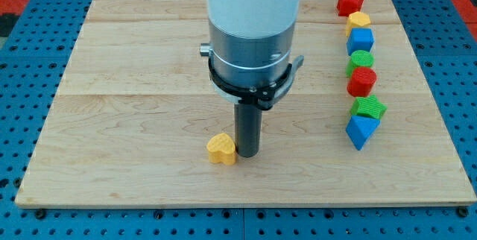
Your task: Push the yellow hexagon above the yellow heart
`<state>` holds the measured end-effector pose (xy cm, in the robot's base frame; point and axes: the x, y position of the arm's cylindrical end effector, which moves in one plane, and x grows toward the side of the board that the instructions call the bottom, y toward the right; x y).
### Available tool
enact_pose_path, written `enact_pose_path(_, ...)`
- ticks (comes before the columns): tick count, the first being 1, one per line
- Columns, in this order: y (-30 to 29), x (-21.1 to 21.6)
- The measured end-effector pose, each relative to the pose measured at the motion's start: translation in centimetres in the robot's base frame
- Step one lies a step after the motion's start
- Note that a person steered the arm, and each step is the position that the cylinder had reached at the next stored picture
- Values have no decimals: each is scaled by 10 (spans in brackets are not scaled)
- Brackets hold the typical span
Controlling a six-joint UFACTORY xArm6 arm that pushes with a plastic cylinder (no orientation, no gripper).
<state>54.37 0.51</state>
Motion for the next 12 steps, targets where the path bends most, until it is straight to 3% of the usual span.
enact_pose_path(1, 24, 0)
enact_pose_path(2, 105, 55)
enact_pose_path(3, 197, 71)
enact_pose_path(4, 289, 5)
enact_pose_path(5, 339, -79)
enact_pose_path(7, 339, -241)
enact_pose_path(8, 313, -266)
enact_pose_path(10, 220, -262)
enact_pose_path(12, 226, -250)
